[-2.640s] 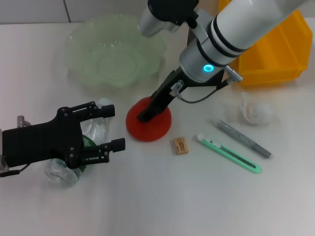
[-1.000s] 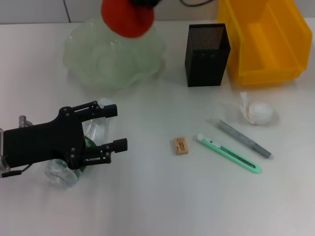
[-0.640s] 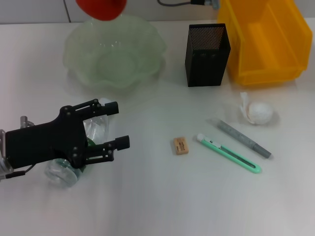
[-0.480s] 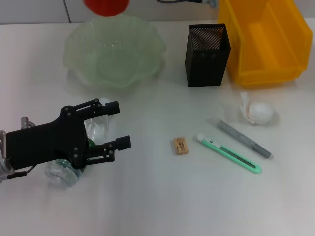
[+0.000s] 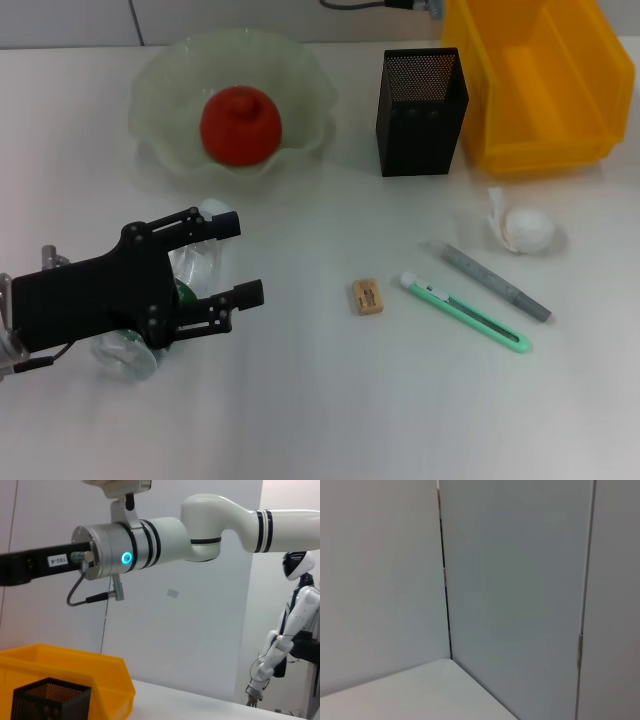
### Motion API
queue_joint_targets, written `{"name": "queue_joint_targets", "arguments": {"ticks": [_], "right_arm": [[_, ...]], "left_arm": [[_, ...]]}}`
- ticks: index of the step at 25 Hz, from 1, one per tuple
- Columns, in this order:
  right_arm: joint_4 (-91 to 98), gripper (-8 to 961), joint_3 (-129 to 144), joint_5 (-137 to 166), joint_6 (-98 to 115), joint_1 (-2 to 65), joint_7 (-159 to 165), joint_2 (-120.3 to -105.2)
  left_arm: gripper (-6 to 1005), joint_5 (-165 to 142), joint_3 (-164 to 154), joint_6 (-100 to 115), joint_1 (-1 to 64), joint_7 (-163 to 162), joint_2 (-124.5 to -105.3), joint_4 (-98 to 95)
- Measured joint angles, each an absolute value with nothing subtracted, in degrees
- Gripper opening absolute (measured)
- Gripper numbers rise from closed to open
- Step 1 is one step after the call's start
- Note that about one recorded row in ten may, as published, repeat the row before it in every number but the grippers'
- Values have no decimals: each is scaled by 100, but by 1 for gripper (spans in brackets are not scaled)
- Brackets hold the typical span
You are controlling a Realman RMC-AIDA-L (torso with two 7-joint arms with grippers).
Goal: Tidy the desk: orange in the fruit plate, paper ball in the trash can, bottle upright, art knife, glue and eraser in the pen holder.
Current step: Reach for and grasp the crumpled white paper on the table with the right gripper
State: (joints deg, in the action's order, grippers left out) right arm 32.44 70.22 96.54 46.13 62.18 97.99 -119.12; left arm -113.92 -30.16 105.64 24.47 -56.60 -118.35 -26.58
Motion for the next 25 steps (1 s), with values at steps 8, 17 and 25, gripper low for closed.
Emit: {"name": "queue_joint_targets", "arguments": {"ticks": [8, 17, 25], "right_arm": [[4238, 841, 6725, 10925, 6484, 5855, 11399, -11363], [7427, 850, 6689, 14254, 9314, 5078, 13915, -11369], [7980, 845, 7125, 15978, 9859, 4188, 13956, -11920]], "left_arm": [[793, -11384, -3016, 10576, 2391, -5662, -11821, -2654], [793, -11384, -3014, 10610, 2432, -5698, -11820, -2660], [793, -11377, -3014, 10570, 2440, -5671, -11828, -2651]]}}
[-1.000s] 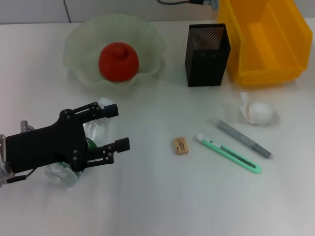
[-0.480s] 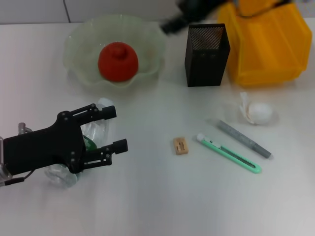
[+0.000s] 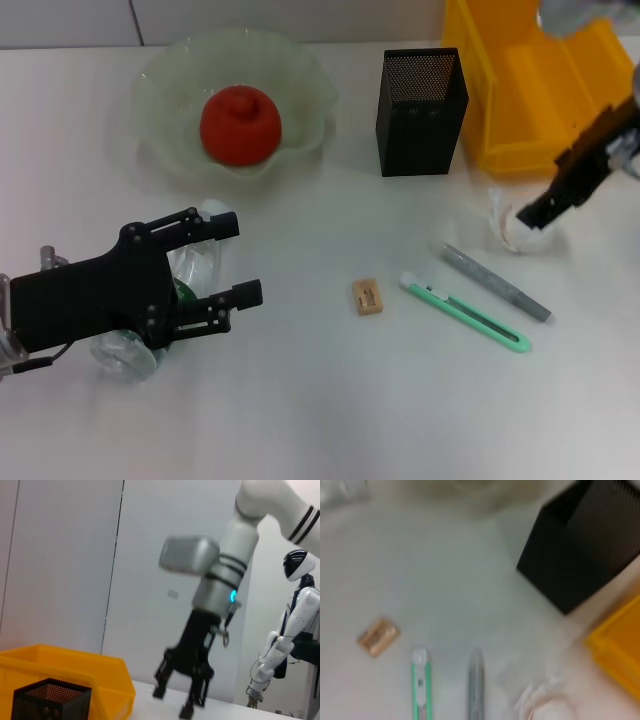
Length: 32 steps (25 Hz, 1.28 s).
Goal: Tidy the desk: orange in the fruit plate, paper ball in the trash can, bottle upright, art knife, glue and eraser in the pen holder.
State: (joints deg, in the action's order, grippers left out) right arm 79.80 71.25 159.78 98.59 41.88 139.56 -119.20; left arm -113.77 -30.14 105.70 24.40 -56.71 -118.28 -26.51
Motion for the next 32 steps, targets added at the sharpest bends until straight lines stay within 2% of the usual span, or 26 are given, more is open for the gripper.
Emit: {"name": "queue_joint_targets", "arguments": {"ticks": [7, 19, 26, 30, 32], "right_arm": [[6826, 840, 7186, 15986, 9000, 4197, 13827, -11909], [5398, 833, 7156, 16037, 7984, 4598, 13669, -11891], [5498, 612, 7160, 16025, 8092, 4567, 13652, -11898], [6454, 492, 7025, 16002, 8760, 4342, 13696, -11910], [7383, 494, 6846, 15999, 9237, 4186, 13766, -11918]], "left_arm": [[793, -11356, -3014, 10562, 2453, -5683, -11829, -2654], [793, -11354, -3015, 10485, 2429, -5683, -11832, -2654], [793, -11346, -3014, 10423, 2442, -5699, -11829, -2655], [793, -11345, -3015, 10423, 2445, -5700, -11829, -2654], [793, -11345, -3015, 10422, 2454, -5707, -11829, -2654]]}}
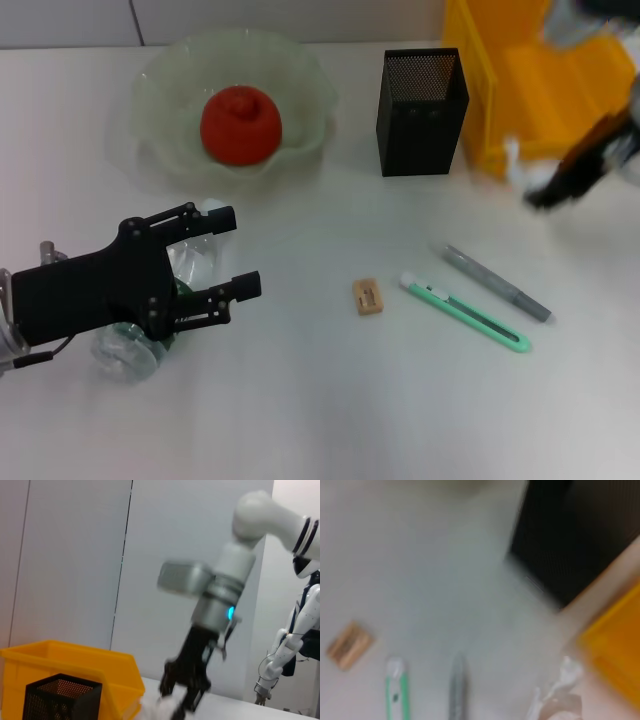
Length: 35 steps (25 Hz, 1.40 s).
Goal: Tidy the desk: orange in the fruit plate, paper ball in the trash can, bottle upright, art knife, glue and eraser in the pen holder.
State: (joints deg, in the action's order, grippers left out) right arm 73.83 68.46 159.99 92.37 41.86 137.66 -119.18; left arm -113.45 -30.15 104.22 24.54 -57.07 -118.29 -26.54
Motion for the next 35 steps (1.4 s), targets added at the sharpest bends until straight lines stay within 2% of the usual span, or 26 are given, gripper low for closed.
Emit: {"name": "queue_joint_targets", "arguments": {"ticks": [1, 7, 11, 16, 22, 25, 28, 35], "right_arm": [[8357, 495, 6589, 16001, 9593, 4080, 13876, -11920], [9235, 500, 5977, 16110, 9242, 4080, 14193, -11884], [7983, 504, 5927, 16168, 7508, 4138, 14241, -11906], [7116, 508, 5979, 16091, 6375, 4130, 14143, -11913], [6979, 717, 6060, 16066, 6280, 4120, 14092, -11912], [7037, 782, 6061, 15983, 6287, 4072, 14050, -11910], [7400, 847, 6020, 15324, 6539, 3794, 13754, -11904], [8105, 845, 4982, 11452, 8585, 2352, 11676, -11870]], "left_arm": [[792, -11345, -3015, 10422, 2454, -5707, -11829, -2654], [792, -11346, -3015, 10424, 2481, -5710, -11831, -2654], [792, -11347, -3015, 10424, 2499, -5693, -11838, -2650], [792, -11298, -3008, 10405, 2504, -5712, -11831, -2645], [792, -11278, -3005, 10336, 2481, -5714, -11826, -2645], [792, -11231, -2992, 10282, 2478, -5792, -11824, -2646], [792, -11059, -2961, 10292, 2488, -6106, -11822, -2709], [792, -10742, -3165, 10303, 2758, -8484, -11862, -3971]]}}
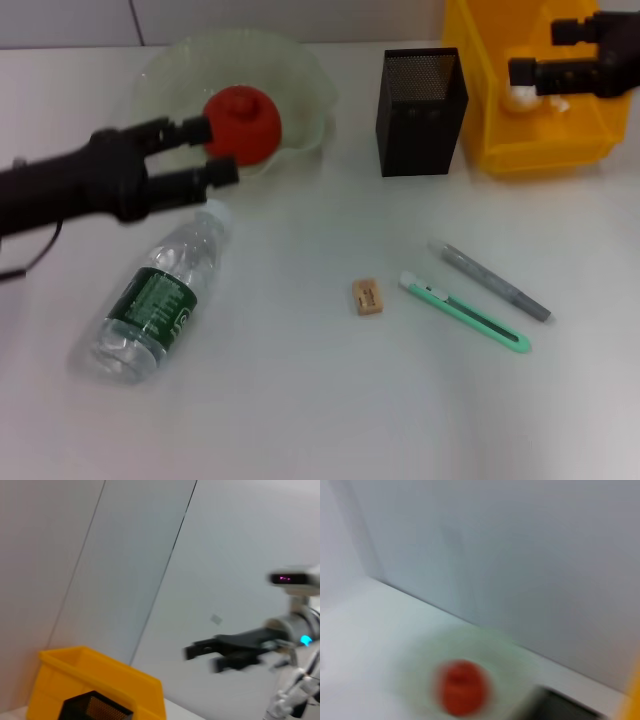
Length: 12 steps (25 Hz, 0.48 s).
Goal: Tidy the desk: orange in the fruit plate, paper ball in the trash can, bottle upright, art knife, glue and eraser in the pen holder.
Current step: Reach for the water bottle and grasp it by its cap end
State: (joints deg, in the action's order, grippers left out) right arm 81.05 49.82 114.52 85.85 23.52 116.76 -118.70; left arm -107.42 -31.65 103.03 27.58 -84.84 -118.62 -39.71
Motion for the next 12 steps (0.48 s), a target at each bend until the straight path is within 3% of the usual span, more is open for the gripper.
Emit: {"name": "queue_joint_targets", "arguments": {"ticks": [4, 9, 12], "right_arm": [[6477, 844, 4250, 9577, 9769, 1680, 9688, -11819], [3619, 843, 3846, 9323, 10256, 1635, 7550, -11468], [2678, 842, 3868, 9390, 10213, 1603, 6636, -11424]], "left_arm": [[792, -10820, -3401, 10036, 3109, -9780, -11853, -4659], [792, -11470, -4339, 9232, 3405, -11961, -11828, -6103], [792, -12051, -4786, 9089, 3542, -13001, -11824, -7017]]}}
